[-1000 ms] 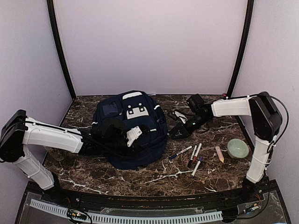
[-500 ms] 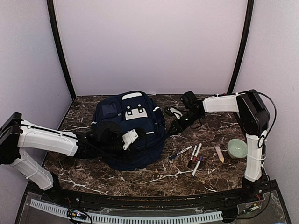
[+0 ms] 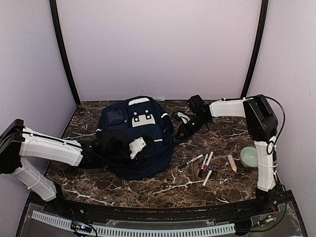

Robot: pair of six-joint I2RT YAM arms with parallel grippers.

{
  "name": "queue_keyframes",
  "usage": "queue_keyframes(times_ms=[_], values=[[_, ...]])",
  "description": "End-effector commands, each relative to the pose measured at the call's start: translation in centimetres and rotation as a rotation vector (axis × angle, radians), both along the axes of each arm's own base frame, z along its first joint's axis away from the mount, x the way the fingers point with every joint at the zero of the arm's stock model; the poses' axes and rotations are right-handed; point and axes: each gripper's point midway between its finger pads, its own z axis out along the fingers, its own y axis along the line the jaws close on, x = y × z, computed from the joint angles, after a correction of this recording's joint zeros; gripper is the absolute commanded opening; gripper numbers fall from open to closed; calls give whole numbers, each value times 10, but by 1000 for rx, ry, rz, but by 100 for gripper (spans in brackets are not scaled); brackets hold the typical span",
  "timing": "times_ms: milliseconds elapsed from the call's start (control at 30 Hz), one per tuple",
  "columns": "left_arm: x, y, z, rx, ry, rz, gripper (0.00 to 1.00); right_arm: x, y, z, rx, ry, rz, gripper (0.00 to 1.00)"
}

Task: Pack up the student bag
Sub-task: Unzip the largest pocket of the student bag.

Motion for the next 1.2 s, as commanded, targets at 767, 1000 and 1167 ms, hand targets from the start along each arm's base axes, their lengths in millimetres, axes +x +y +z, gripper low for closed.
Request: queue_keyframes(times_ms=[767,1000,1167], values=[[19,3,89,72,-77,80,52,-22,-52,122,94,-253,-6,38],[46,20,105,216,-208,146,63,-69,-65,150,94,-342,159,38],[65,30,84,354,-253,151,67,-103,-78,155,64,-398,271,38]])
